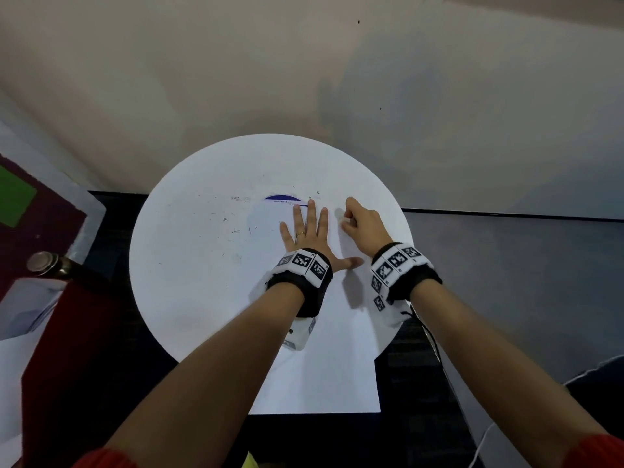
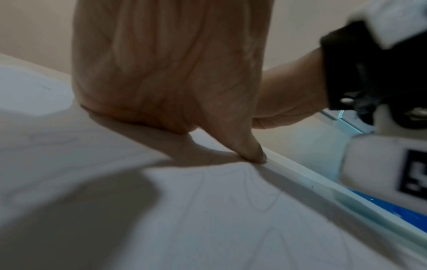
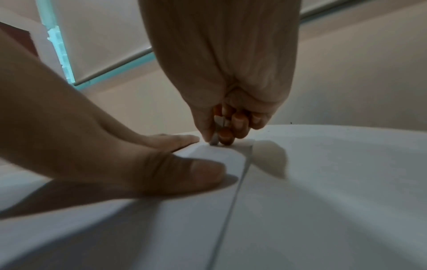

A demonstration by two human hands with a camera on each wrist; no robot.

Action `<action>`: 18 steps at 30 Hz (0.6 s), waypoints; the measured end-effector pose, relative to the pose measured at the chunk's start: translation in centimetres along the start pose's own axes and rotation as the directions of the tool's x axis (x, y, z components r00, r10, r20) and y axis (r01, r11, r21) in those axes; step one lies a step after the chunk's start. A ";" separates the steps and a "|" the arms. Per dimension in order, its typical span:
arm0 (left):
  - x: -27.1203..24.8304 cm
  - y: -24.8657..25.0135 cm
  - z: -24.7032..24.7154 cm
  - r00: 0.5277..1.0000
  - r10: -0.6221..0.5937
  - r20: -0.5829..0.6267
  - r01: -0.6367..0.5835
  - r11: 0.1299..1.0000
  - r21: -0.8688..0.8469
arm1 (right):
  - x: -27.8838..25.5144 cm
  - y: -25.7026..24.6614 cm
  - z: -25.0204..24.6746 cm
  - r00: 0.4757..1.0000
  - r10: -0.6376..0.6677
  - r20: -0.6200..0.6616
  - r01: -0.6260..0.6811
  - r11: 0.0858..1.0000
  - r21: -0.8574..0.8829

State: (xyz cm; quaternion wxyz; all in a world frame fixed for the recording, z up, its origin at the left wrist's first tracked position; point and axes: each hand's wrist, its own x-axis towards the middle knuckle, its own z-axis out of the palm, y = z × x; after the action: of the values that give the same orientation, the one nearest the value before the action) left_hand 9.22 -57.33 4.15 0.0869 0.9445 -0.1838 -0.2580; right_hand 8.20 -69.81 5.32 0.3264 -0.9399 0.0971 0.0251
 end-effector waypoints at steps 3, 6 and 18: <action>0.0 0.0 0.1 1.000 -0.001 0.001 0.001 1.000 0.007 | -0.5 0.4 0.0 1.000 0.009 0.019 -0.010 1.000 0.016; 0.1 0.1 0.0 1.000 0.001 0.001 -0.001 1.000 0.002 | 1.0 0.0 -0.5 1.000 0.021 -0.014 -0.021 1.000 0.023; 0.1 0.1 0.0 1.000 -0.010 0.011 0.010 1.000 -0.005 | 2.0 -0.8 -0.4 0.999 0.029 0.014 -0.029 0.999 -0.031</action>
State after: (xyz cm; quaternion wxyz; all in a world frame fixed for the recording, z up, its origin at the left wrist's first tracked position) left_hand 9.25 -57.48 4.16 0.0869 0.9437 -0.1788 -0.2643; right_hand 10.32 -69.78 5.94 0.3121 -0.9431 0.1081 0.0380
